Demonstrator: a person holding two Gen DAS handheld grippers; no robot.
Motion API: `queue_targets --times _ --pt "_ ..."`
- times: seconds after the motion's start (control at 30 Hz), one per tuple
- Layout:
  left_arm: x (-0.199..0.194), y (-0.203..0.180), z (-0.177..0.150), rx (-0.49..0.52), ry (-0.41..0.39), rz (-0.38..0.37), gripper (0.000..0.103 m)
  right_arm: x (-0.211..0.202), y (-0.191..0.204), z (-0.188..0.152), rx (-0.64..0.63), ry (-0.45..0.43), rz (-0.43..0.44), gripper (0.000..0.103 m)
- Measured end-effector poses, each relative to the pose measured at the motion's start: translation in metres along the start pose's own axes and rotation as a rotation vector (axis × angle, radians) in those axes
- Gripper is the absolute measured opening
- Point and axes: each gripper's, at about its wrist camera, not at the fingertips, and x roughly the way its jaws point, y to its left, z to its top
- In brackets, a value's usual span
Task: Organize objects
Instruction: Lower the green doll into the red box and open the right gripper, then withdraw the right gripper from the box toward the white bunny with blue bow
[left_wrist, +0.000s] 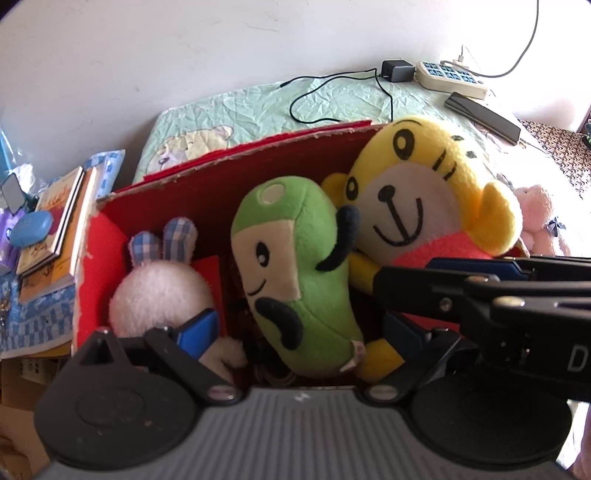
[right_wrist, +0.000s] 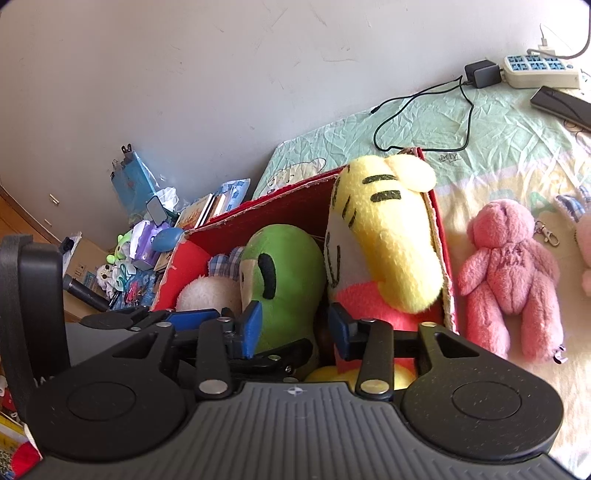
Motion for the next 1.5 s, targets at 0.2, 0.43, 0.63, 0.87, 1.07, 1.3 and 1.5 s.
queue_targets --times 0.2,0.43,0.63,0.87,1.07,1.3,1.5 --pt "-0.012 -0.008 -0.005 0.006 -0.019 0.035 0.096 -0.011 -0.002 -0.003 0.008 -0.02 0.008 0.044" --pt "-0.024 -0.012 -0.012 -0.014 -0.027 0.067 0.097 -0.023 -0.001 -0.009 0.006 -0.024 0.036 0.044" --pt "-0.039 -0.012 -0.018 -0.039 -0.048 0.101 0.097 -0.032 0.004 -0.013 -0.005 -0.024 0.081 0.044" --pt "-0.058 -0.01 -0.026 -0.078 -0.066 0.152 0.096 -0.039 0.014 -0.013 -0.045 -0.003 0.151 0.044" --pt "-0.07 -0.007 -0.034 -0.131 -0.056 0.179 0.097 -0.045 0.021 -0.015 -0.081 0.023 0.195 0.044" --pt "-0.073 -0.01 -0.048 -0.181 -0.023 0.192 0.097 -0.045 0.021 -0.019 -0.104 0.08 0.232 0.044" --pt "-0.068 -0.02 -0.06 -0.195 0.016 0.197 0.097 -0.043 0.018 -0.024 -0.115 0.14 0.251 0.044"
